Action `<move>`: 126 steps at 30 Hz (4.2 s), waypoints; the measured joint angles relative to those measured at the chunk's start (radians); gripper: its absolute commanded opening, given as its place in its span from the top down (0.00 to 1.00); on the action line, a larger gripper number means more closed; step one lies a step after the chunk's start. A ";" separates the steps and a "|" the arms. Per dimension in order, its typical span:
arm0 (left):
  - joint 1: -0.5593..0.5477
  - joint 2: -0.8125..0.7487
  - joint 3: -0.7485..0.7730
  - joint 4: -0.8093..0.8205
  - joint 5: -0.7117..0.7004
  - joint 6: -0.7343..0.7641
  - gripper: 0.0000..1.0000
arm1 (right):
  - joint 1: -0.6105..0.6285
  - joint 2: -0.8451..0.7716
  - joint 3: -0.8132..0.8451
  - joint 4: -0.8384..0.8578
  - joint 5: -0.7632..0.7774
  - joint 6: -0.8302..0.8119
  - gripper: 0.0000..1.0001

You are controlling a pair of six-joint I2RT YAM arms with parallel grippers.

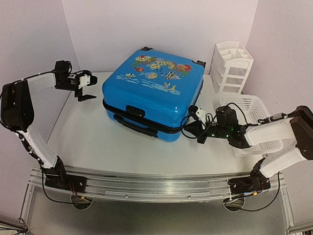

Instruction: Open, take out, and arrange the luggage

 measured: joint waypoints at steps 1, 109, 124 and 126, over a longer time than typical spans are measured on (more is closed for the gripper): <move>-0.008 0.031 0.012 -0.012 -0.001 0.018 0.04 | 0.006 -0.003 0.000 -0.005 0.005 -0.007 1.00; -0.561 -0.716 -0.650 0.187 0.031 -0.899 0.49 | 0.582 0.287 0.805 -0.494 0.603 0.149 0.48; -0.849 -0.443 -0.744 0.612 -0.465 -1.619 0.38 | 0.242 0.172 1.070 -0.899 0.707 0.410 0.36; -0.850 -0.441 -0.750 0.635 -0.478 -1.645 0.38 | 0.218 0.172 1.079 -0.921 0.715 0.413 0.36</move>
